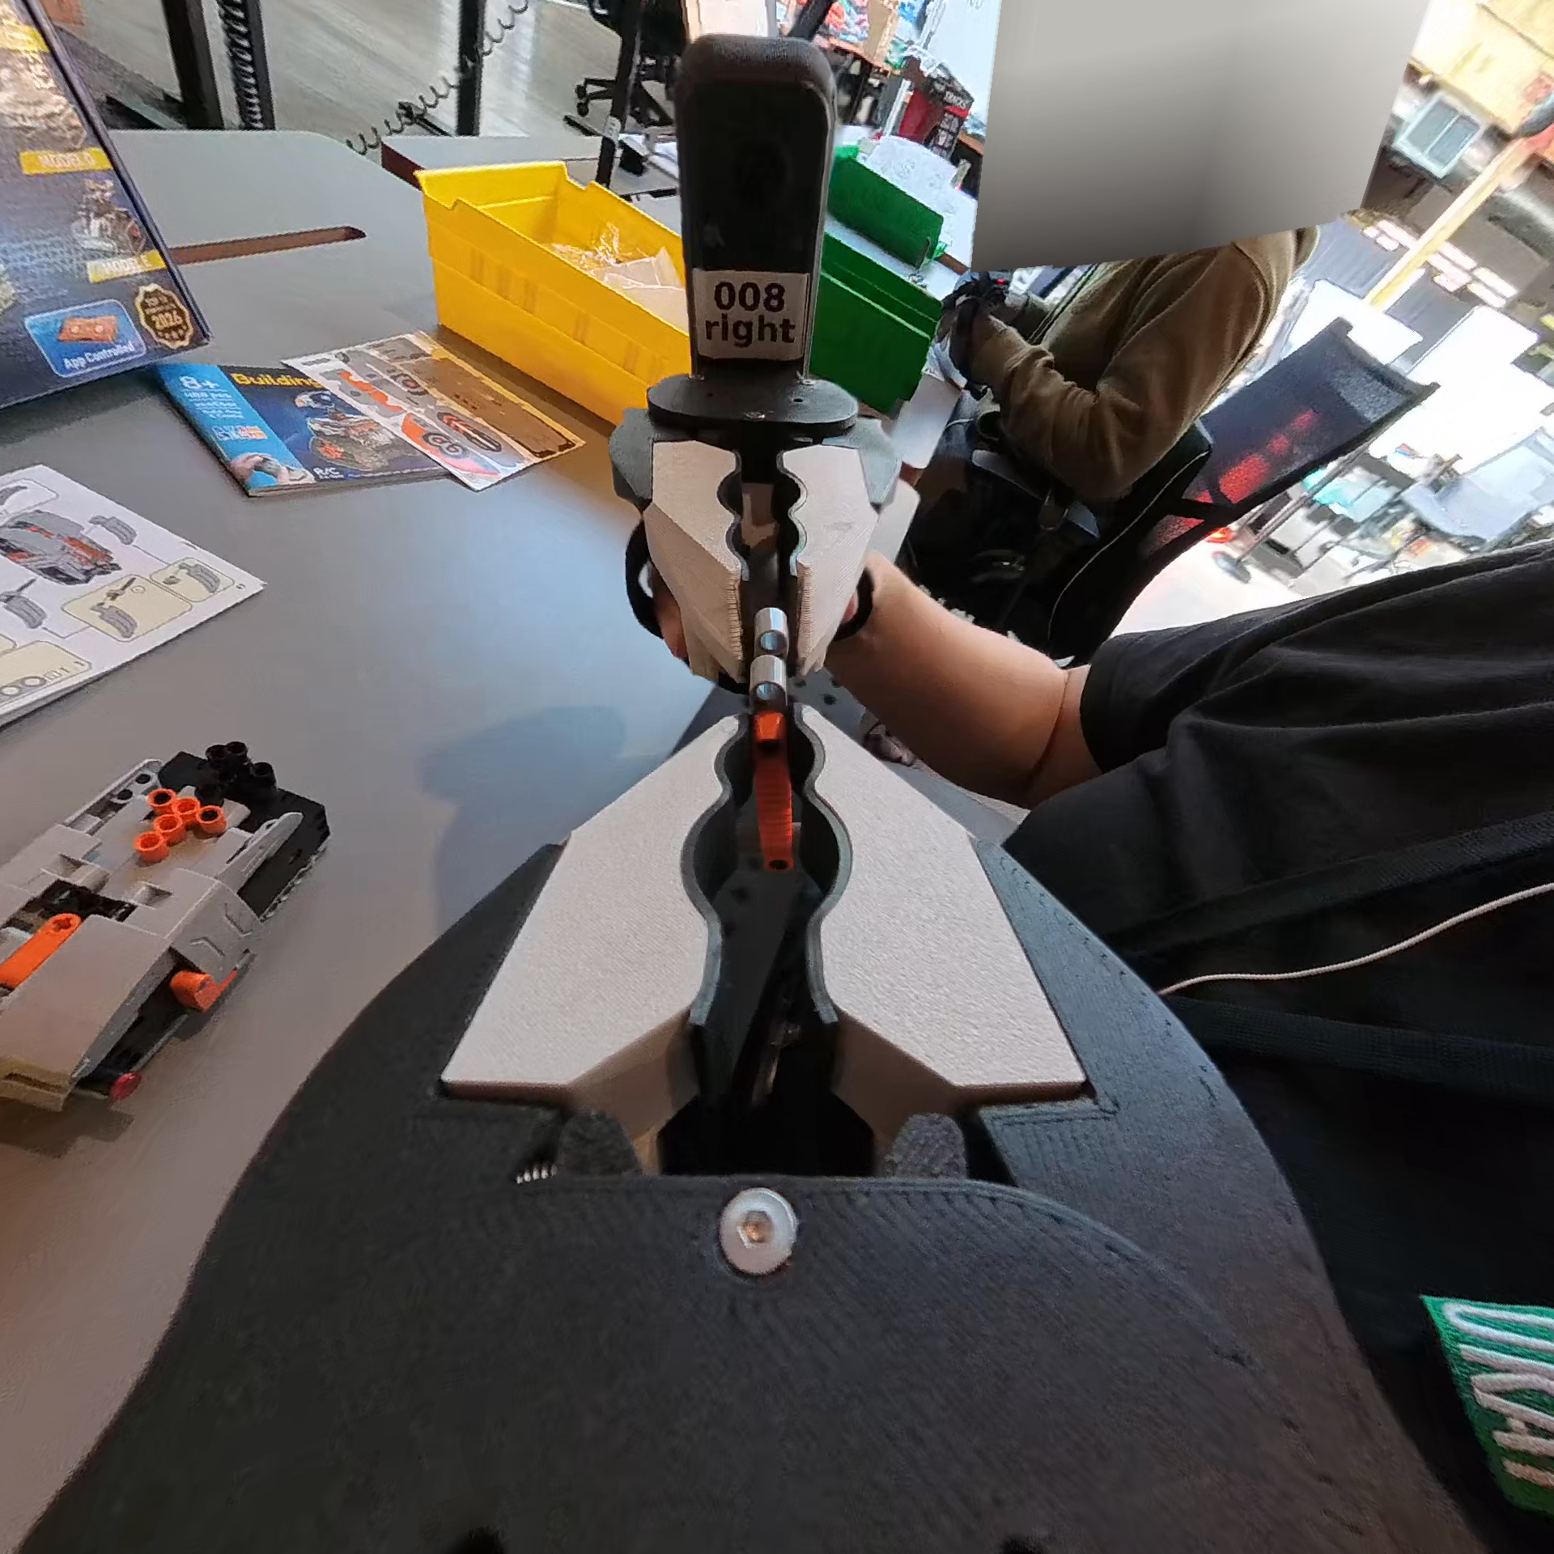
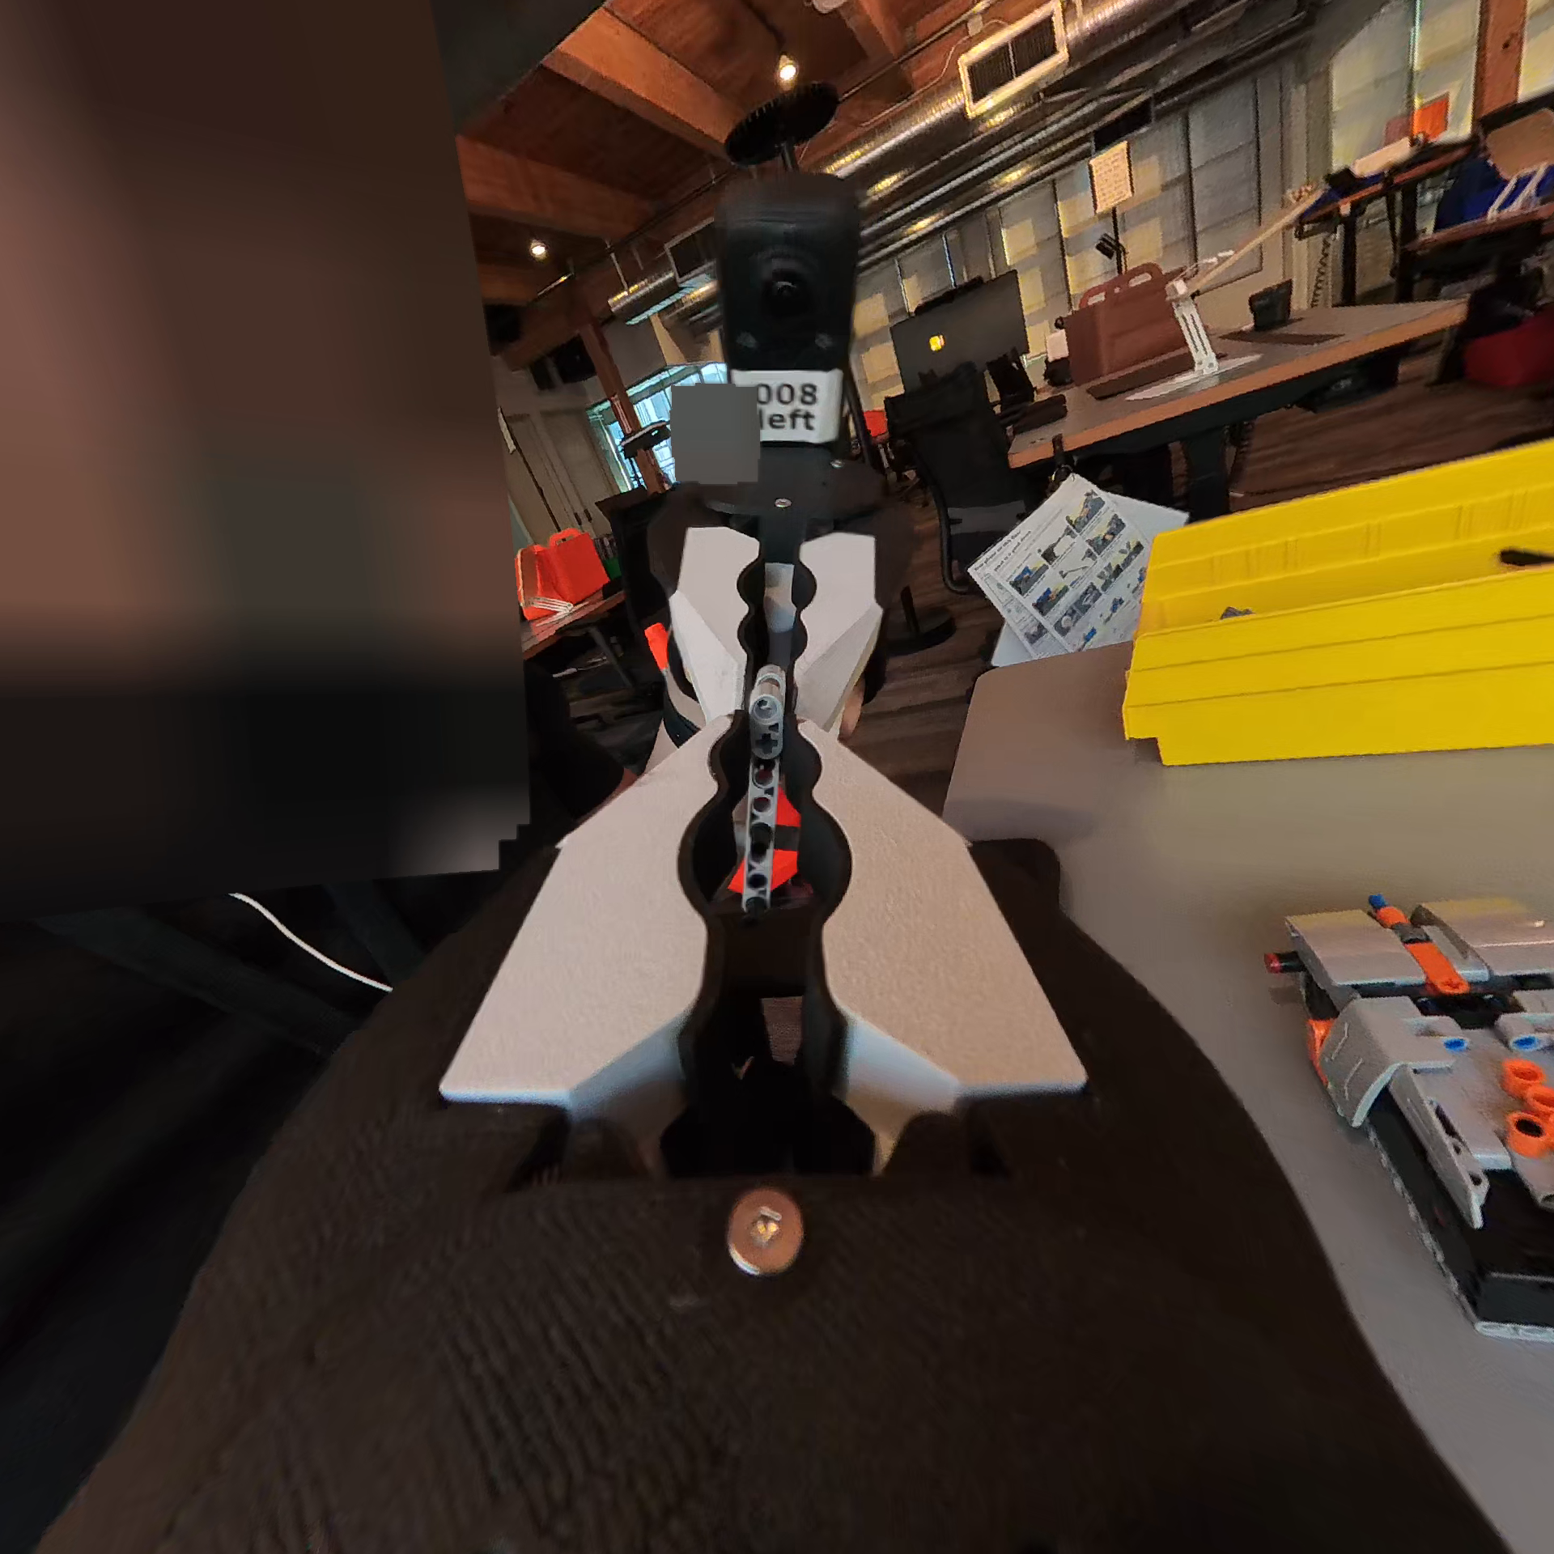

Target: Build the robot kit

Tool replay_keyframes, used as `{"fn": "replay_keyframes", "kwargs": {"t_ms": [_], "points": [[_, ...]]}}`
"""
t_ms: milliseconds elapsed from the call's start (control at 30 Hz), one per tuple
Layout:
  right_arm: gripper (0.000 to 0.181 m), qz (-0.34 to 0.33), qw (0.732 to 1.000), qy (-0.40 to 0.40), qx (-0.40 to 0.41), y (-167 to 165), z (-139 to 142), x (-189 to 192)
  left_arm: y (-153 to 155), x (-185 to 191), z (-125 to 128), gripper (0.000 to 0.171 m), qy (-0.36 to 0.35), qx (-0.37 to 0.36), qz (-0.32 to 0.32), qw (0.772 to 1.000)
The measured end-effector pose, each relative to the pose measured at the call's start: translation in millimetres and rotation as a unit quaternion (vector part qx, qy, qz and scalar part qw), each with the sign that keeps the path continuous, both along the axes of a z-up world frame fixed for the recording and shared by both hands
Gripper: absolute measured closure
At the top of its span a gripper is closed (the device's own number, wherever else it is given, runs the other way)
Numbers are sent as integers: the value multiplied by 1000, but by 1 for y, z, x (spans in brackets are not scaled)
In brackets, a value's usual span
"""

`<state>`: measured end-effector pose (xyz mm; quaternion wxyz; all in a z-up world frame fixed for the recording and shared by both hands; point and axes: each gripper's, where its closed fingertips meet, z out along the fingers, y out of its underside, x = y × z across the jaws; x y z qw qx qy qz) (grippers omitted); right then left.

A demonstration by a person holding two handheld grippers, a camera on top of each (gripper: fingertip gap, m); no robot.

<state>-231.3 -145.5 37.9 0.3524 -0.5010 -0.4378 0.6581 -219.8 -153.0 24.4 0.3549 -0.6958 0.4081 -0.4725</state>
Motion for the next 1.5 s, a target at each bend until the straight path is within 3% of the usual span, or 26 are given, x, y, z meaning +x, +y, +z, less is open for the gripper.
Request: {"fn": "replay_keyframes", "kwargs": {"t_ms": [200,400,533,667,1300,1500], "points": [[175,15,997,-7,-80,4,0,-2,5,-1,-3,166,29,50,16,998],[175,8,1000,-20,0,-3,-1,0,-3,1,-3,166,-7,-5,-28,1000],[175,15,994,-58,-89,2,-7,-1,2,0,-8,166,9,34,-21,999],[174,-15,991,-70,-113,8,-10,-3,8,-1,-12,166,32,59,-1,998],[176,-119,991,-63,-21,18,-10,-4,15,0,-11,166,-1,12,19,1000],[176,-108,993,-38,-33,13,-2,-4,10,0,-3,166,-28,1,2,1000]]}}
